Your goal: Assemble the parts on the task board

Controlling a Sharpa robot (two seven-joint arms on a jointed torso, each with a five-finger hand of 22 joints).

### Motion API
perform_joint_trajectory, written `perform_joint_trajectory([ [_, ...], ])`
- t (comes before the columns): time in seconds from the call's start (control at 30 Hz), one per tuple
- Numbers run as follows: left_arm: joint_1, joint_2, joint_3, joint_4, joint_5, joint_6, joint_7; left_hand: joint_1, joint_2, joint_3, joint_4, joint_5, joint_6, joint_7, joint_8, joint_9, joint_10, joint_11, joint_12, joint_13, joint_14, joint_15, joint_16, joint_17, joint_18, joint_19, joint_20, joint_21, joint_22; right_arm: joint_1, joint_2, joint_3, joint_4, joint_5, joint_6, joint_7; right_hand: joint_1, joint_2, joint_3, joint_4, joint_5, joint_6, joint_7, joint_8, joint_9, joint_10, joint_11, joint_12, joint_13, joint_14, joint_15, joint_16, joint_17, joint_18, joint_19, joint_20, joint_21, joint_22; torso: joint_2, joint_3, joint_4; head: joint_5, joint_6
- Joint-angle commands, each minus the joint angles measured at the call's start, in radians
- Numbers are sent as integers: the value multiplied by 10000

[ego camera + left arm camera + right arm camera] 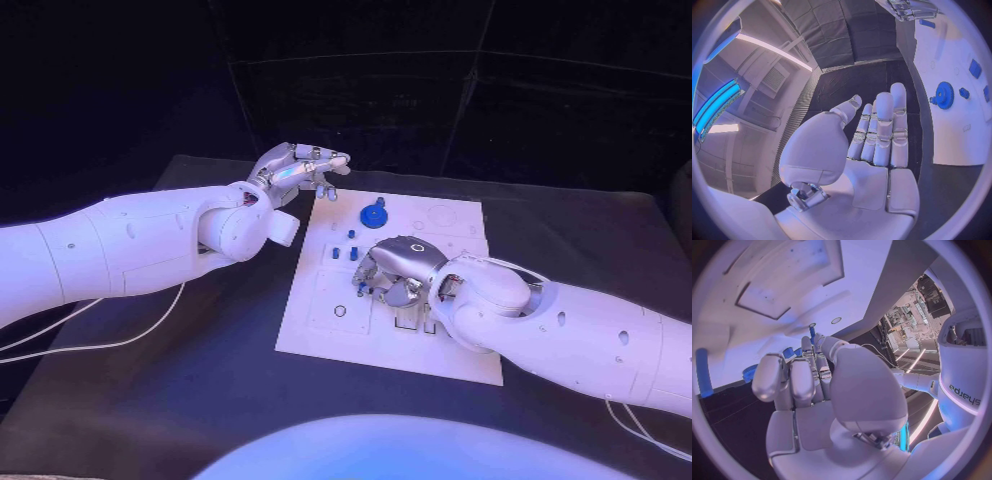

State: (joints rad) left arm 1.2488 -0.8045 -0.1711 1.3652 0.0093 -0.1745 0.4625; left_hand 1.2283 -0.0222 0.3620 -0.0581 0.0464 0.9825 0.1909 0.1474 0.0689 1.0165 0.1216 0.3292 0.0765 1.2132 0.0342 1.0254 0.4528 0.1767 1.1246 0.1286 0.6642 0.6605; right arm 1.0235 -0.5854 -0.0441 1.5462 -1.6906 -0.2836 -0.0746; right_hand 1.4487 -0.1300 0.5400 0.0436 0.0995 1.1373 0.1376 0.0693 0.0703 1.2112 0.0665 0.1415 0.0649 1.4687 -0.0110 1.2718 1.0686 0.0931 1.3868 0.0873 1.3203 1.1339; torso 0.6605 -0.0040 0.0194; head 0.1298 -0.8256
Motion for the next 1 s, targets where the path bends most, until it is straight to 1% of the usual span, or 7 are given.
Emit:
perform_joint_trajectory([
  [0.03, 14, 14, 10, 3, 32, 102, 36, 98, -2, -46, -24, 24, -61, 12, 6, -9, -67, -31, 63, -14, -78, -15, -57, -8, 57, 6, 49, -41, -9, 7, 27, -3, 37, -293, 274, -75, -91, -20, -10, -65, 43, -23, 80, -22, -14, -33, 61, -38, 1, 242, -23, 22, -6, -37, 58, 44, 41, 6, -4, 0, -4, 20, -6],
  [0.07, 14, 16, 10, 1, 32, 104, 34, 98, -2, -46, -24, 24, -61, 12, 6, -9, -67, -31, 63, -14, -78, -15, -57, -8, 57, 6, 49, -41, -9, 6, 33, -5, 38, -303, 293, -87, -91, -20, -10, -65, 43, -23, 80, -22, -14, -33, 61, -38, 1, 242, -23, 22, -6, -37, 58, 44, 41, 6, -1, -4, -4, 19, -9],
  [0.27, 14, 21, 10, -3, 32, 109, 28, 98, -2, -46, -24, 24, -61, 12, 6, -9, -67, -31, 63, -14, -78, -15, -57, -8, 57, 6, 49, -41, -9, 3, 75, -13, -7, -329, 377, -99, -92, -20, -10, -65, 43, -23, 80, -22, -14, -33, 61, -38, 1, 242, -23, 22, -6, -37, 58, 44, 42, 7, 3, 0, -6, 15, -48],
  [0.53, 13, 24, 10, -15, 32, 113, 16, 98, -2, -46, -24, 24, -61, 12, 6, -9, -67, -31, 63, -14, -78, -15, -57, -8, 57, 6, 49, -41, -9, -2, 134, -24, -109, -356, 514, -123, -99, -22, -11, -75, 48, -20, 80, -20, -13, -29, 62, -38, 2, 242, -22, 24, -6, -38, 60, 46, 46, 14, 4, 1, 3, 27, -63],
  [0.7, 13, 28, 10, -20, 32, 121, 12, 98, -2, -46, -24, 24, -61, 12, 6, -9, -67, -31, 63, -14, -78, -15, -57, -8, 57, 6, 49, -41, -9, -5, 172, -36, -125, -499, 634, -211, -198, -79, -51, -120, 57, -46, 90, -31, -17, -68, 77, -72, -1, 231, -6, 9, -49, -32, 40, 59, 30, -15, 2, 2, -1, 48, -72],
  [0.87, 13, 33, 10, -32, 32, 135, -3, 98, -2, -46, -24, 24, -61, 12, 6, -9, -67, -31, 63, -14, -78, -15, -57, -8, 57, 6, 49, -41, -9, -6, 190, -154, -119, -569, 711, -255, -502, -251, -149, -122, 141, -324, 195, -77, -52, -551, 224, -367, -42, 202, 108, -23, -137, -27, -9, 139, -13, -81, -1, 0, -7, 50, -82],
  [1.0, 13, 40, 10, -47, 32, 165, -28, 118, 17, -44, -28, 25, -74, 15, 11, -8, -86, -27, 75, -16, -83, -12, -56, -18, 57, 11, 51, -54, -20, -6, 197, -212, -137, -532, 596, -258, -736, -400, -267, -127, 198, -677, 320, -89, -67, -920, 360, -573, -34, 170, 217, -55, -225, -9, -74, 243, -76, -176, 2, -3, 3, 46, -71],
])
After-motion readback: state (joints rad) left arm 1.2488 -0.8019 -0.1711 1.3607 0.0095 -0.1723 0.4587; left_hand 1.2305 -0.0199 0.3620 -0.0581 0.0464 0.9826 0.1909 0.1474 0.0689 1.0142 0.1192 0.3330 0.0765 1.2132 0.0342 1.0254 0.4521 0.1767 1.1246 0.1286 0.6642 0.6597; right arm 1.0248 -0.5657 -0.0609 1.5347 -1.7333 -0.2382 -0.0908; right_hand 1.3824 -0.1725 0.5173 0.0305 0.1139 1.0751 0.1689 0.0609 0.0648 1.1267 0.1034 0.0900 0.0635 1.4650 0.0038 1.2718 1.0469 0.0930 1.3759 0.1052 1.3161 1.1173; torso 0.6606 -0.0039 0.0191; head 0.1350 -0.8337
